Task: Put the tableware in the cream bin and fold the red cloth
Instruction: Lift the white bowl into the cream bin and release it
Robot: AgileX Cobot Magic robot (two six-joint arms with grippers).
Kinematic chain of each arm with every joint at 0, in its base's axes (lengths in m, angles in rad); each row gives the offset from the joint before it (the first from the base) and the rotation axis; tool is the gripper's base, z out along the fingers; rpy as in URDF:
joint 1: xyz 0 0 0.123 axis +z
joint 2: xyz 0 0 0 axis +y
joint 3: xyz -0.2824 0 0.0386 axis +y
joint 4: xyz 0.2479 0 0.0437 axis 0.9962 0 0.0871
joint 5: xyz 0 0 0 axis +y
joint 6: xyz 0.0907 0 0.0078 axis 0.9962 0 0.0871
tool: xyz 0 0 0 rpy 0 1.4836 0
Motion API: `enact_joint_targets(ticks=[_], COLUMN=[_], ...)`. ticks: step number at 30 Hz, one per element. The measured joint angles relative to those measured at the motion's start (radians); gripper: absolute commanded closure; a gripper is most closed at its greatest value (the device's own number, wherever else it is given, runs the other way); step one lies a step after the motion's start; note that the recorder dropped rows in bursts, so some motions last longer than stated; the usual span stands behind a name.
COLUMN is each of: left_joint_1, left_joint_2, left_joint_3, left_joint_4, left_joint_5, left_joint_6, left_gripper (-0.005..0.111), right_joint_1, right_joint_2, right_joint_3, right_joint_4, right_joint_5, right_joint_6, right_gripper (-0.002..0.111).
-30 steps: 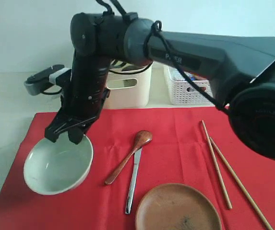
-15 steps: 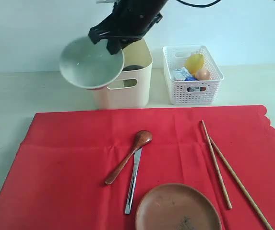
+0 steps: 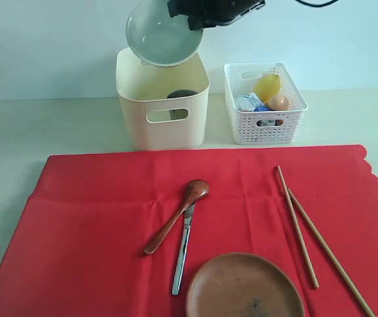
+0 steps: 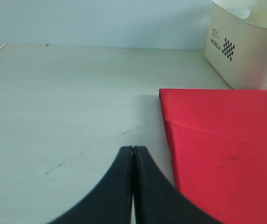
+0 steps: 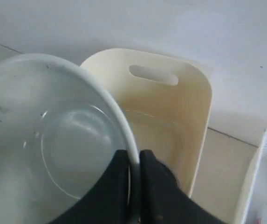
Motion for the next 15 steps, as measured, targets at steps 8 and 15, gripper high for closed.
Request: enact_joint_targets(ticks=[8,15], left_joint_1=[0.0,0.0], left_joint_2=[0.0,0.0], left_joint_3=[0.0,0.0], left_joint_4=[0.0,0.0], left_joint_5=[0.0,0.0], left_joint_6=[0.0,0.0], left_gripper=[0.107,0.107], right_joint_1=[0.0,0.0], right_joint_2=[0.103,0.161], right_joint_3=[0.0,0.0], right_joint_4=[0.185,0.201], right_joint_5=[-0.071,-0.125], right_joint_6=[-0.148,-0.162], right_gripper=[0.108,0.108])
